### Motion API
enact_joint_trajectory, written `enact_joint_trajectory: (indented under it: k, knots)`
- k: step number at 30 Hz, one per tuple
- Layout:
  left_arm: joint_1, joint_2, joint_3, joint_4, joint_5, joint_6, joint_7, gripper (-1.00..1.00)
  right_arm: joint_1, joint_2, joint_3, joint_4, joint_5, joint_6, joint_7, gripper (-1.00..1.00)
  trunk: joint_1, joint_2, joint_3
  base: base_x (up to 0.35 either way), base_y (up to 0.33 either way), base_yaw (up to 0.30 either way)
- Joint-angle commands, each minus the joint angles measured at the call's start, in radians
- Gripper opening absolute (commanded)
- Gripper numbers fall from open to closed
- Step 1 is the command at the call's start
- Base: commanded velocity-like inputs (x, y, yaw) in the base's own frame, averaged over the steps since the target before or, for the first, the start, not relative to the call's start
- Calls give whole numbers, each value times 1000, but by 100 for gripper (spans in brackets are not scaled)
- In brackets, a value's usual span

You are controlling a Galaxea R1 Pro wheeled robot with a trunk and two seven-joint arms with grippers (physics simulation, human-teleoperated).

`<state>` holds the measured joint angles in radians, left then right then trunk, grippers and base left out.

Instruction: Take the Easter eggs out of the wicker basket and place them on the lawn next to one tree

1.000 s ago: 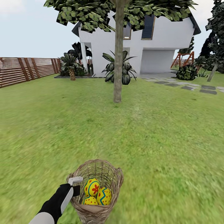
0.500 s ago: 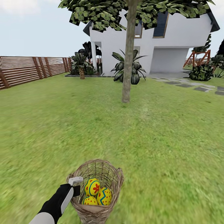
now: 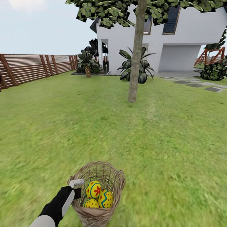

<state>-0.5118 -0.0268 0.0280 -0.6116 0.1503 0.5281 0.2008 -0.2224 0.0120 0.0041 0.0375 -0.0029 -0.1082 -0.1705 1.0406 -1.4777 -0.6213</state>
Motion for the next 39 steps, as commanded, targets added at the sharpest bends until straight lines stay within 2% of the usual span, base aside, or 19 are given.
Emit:
enact_joint_trajectory:
  k: [1, 11, 16, 20, 39]
  knots:
    - [-1, -1, 3, -2, 14, 3, 6, -100, -2, 0, 0, 4, 0, -7, -3, 100, 0, -1, -2, 0, 0, 101]
    - [-1, -1, 3, -1, 14, 3, 5, -100, -2, 0, 0, 4, 0, -7, -3, 100, 0, -1, -18, 0, 0, 95]
    - [-1, -2, 4, 36, 14, 1, 5, -100, -2, 0, 0, 4, 1, -8, -3, 100, 0, -1, -23, 31, 0, 49]
    - [-1, -2, 4, 74, 12, -101, 3, -100, -2, 0, 0, 4, 1, -8, -3, 100, 0, -1, -23, 297, 0, 1]
    - [-1, -2, 3, 77, 12, -108, 2, -100, -2, 0, 0, 4, 1, -8, -3, 100, 0, -1, -23, 331, 0, 0]
